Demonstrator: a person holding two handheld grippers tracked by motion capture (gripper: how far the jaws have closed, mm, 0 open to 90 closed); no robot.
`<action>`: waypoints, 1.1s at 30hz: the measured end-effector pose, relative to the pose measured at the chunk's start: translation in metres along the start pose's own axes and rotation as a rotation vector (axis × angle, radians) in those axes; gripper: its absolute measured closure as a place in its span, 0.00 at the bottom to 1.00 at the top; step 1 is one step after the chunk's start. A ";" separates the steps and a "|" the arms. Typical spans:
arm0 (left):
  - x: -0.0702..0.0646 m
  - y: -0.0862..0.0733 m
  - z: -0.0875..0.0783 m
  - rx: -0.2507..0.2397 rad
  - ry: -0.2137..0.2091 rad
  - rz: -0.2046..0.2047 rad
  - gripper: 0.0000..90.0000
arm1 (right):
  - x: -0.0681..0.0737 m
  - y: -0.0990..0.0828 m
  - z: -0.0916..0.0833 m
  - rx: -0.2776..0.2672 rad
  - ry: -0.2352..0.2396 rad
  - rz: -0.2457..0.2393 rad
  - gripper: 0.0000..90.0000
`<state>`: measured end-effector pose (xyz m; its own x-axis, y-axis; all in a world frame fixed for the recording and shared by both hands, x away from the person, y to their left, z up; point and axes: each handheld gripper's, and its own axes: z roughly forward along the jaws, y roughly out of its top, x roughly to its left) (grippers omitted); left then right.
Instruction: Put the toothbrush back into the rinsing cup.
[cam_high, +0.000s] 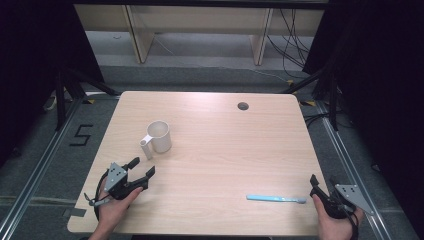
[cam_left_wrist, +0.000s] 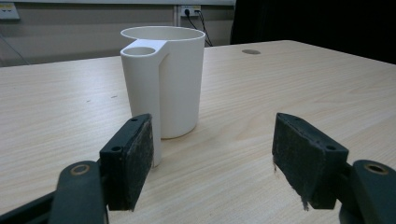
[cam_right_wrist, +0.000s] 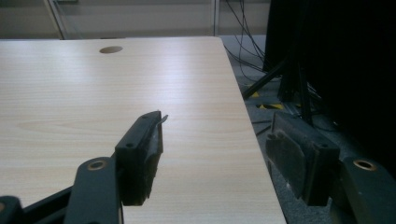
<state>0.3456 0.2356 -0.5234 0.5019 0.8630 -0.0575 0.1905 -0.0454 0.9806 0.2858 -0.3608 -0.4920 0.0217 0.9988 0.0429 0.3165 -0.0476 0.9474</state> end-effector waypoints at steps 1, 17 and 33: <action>0.000 0.000 0.000 0.000 0.000 0.000 0.32 | 0.000 0.000 0.000 0.000 0.000 0.000 0.40; -0.003 0.001 0.003 0.011 -0.013 0.026 0.31 | 0.006 0.009 0.008 0.073 0.023 -0.034 0.43; -0.002 0.001 0.004 0.019 -0.009 0.022 0.31 | 0.006 0.019 0.013 0.215 0.080 -0.077 0.47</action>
<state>0.3478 0.2318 -0.5229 0.5139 0.8571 -0.0373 0.1954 -0.0746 0.9779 0.3044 -0.3557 -0.4780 -0.0826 0.9966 0.0062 0.5095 0.0369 0.8597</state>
